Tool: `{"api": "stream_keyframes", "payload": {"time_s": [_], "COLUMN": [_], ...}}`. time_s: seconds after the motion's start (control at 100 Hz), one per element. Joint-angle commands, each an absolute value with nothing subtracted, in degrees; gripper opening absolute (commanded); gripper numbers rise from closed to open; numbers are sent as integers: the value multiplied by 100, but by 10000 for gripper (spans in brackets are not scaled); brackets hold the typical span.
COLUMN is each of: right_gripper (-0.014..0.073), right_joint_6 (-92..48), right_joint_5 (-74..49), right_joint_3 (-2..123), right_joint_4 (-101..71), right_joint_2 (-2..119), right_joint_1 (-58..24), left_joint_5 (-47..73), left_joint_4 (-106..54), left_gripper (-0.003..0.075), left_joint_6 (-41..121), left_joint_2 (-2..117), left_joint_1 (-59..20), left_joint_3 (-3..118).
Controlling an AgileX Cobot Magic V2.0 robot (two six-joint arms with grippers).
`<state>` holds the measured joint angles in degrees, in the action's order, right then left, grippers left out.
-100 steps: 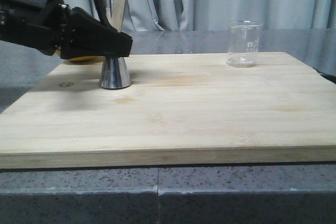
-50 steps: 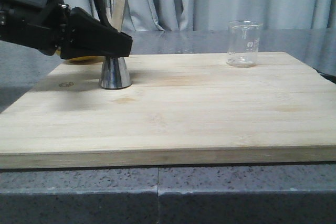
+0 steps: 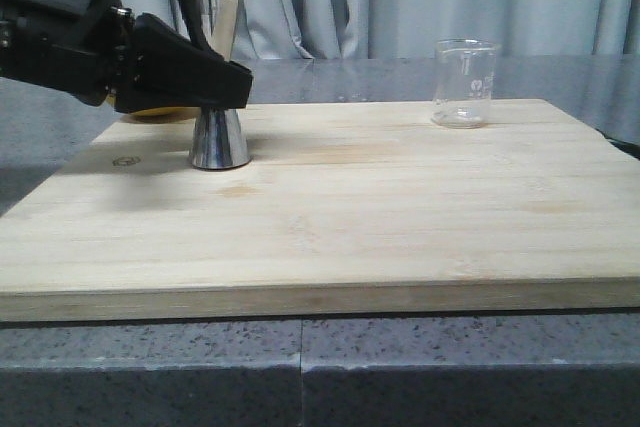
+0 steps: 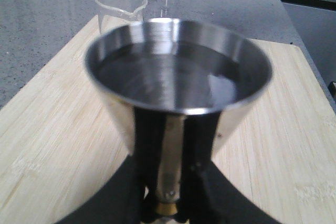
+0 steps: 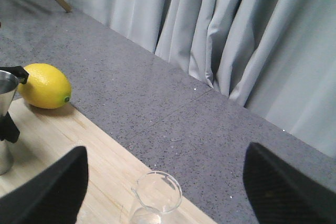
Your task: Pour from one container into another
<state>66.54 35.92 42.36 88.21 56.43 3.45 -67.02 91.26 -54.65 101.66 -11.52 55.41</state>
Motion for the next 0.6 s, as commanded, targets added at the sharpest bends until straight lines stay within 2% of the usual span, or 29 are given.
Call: {"api": "stream_keyframes", "payload": {"time_s": [0.0, 0.08, 0.27, 0.59], "right_gripper": [521, 521, 521, 521], "right_joint_6": [6650, 6650, 6650, 6650], "right_joint_5": [3613, 3613, 3613, 3613], "right_joint_3": [4344, 4344, 4344, 4344], "right_joint_4": [8608, 8608, 8608, 8608], "right_joint_2": [5541, 5541, 5541, 5541], "right_joint_1": [369, 369, 369, 369], "left_joint_5": [-7779, -7779, -7779, -7779], "left_joint_4": [8722, 8722, 8722, 8722], "left_gripper": [3, 11, 87, 91], "left_joint_6": [-5535, -5535, -5639, -5639], "left_joint_2": [9966, 9966, 9966, 9966], "left_joint_1": [-1196, -1196, -1196, -1196], "left_joint_3": [5641, 5641, 5641, 5641]}}
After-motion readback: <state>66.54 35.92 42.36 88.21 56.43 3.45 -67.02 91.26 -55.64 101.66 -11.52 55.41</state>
